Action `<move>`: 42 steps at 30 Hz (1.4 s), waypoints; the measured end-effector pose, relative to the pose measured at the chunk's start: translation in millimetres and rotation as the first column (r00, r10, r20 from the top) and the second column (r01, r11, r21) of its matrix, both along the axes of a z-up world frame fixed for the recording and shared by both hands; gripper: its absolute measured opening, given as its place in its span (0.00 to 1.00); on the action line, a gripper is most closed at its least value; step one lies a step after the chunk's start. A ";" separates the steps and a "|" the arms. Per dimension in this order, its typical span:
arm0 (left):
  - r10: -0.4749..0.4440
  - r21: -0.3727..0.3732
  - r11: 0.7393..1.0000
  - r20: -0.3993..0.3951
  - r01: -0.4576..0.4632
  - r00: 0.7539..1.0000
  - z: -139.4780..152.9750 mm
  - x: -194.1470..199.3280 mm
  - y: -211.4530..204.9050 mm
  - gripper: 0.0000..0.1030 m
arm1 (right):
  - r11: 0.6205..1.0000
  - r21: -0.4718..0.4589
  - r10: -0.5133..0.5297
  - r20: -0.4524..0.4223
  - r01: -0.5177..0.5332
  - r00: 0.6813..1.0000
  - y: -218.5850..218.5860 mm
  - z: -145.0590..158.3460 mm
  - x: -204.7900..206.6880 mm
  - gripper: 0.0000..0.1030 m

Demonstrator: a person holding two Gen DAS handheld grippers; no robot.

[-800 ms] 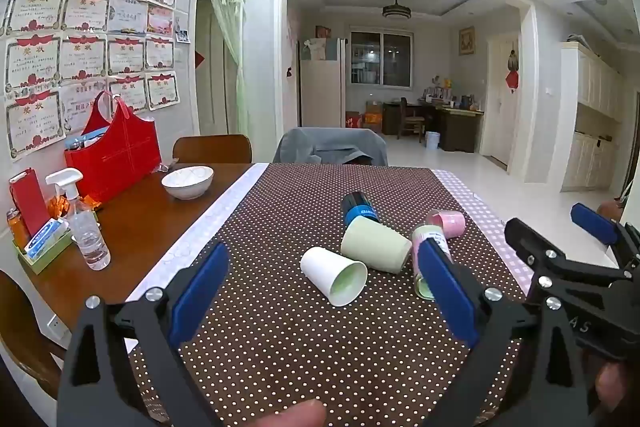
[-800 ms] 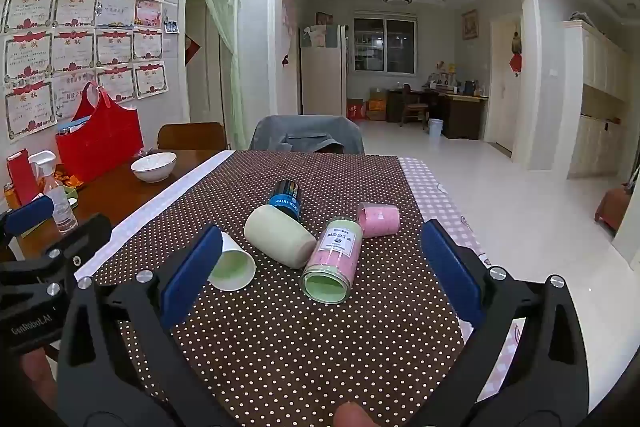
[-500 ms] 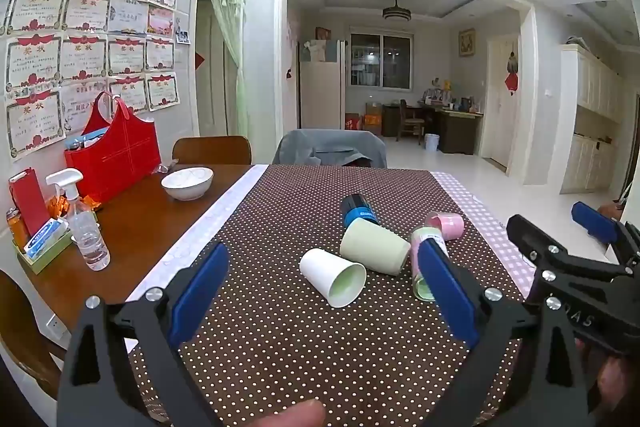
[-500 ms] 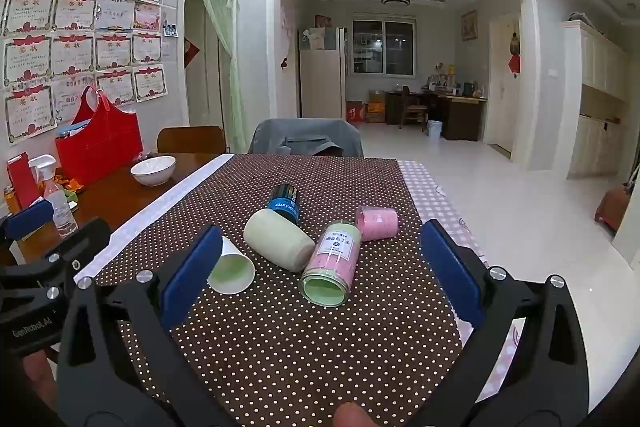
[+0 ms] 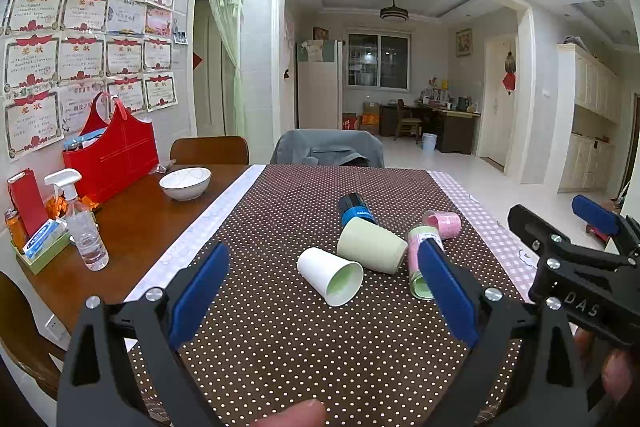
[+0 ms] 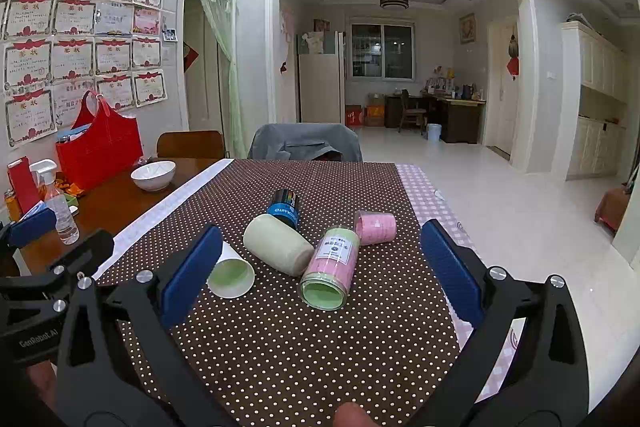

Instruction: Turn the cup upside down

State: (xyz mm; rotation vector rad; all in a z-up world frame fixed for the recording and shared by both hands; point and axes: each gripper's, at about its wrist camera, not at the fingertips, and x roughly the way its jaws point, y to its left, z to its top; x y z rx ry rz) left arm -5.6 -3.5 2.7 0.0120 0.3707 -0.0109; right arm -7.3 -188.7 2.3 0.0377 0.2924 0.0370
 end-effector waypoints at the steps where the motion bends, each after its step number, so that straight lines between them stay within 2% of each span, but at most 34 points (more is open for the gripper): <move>1: 0.001 -0.003 1.000 0.000 -0.001 1.000 0.4 0.0 0.4 0.91 | 1.000 0.000 0.001 0.000 -0.001 1.000 0.0 0.4 0.2 0.94; 32: -0.011 -0.003 1.000 -0.011 0.011 1.000 -3.2 6.3 -1.9 0.91 | 1.000 -0.004 0.000 0.003 0.000 1.000 -0.7 -7.3 5.1 0.94; 42: -0.013 0.010 1.000 -0.034 0.013 0.999 -8.9 22.8 -4.6 0.91 | 1.000 -0.021 0.008 -0.026 -0.009 1.000 -1.4 -13.1 23.8 0.94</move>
